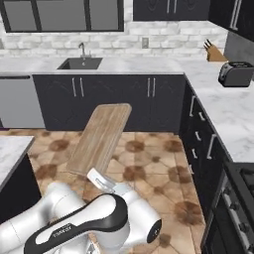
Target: Move the cutting board and knife to the sink. Then move spray from the cabinet to the counter.
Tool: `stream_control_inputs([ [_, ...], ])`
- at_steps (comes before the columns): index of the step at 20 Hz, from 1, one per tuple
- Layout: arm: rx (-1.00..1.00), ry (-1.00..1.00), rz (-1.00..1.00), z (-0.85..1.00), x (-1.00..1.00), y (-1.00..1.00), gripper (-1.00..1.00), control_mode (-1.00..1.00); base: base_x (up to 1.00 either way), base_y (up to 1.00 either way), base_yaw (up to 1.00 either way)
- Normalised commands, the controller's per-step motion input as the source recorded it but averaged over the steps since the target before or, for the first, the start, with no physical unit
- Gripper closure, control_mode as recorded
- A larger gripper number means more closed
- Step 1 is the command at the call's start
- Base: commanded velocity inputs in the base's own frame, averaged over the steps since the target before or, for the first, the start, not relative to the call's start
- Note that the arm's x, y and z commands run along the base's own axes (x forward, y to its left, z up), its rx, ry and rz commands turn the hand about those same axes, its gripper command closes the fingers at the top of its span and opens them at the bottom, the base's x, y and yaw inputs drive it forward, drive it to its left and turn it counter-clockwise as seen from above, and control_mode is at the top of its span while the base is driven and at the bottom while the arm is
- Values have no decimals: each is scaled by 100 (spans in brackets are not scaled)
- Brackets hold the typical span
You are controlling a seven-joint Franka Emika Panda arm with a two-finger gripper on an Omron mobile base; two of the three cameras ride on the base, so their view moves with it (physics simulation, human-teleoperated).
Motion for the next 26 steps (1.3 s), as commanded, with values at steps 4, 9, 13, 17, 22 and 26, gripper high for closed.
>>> stream_control_inputs([
  [4, 0, 0, 0, 0, 0, 0, 100, 100, 100, -5, -6],
  [9, 0, 0, 0, 0, 0, 0, 100, 100, 100, 11, 0],
  [13, 0, 0, 0, 0, 0, 0, 100, 100, 100, 11, 0],
  [17, 0, 0, 0, 0, 0, 0, 100, 100, 100, 29, 0],
  [22, 0, 0, 0, 0, 0, 0, 100, 100, 100, 55, 0],
  [26, 0, 0, 0, 0, 0, 0, 100, 100, 100, 81, 0],
])
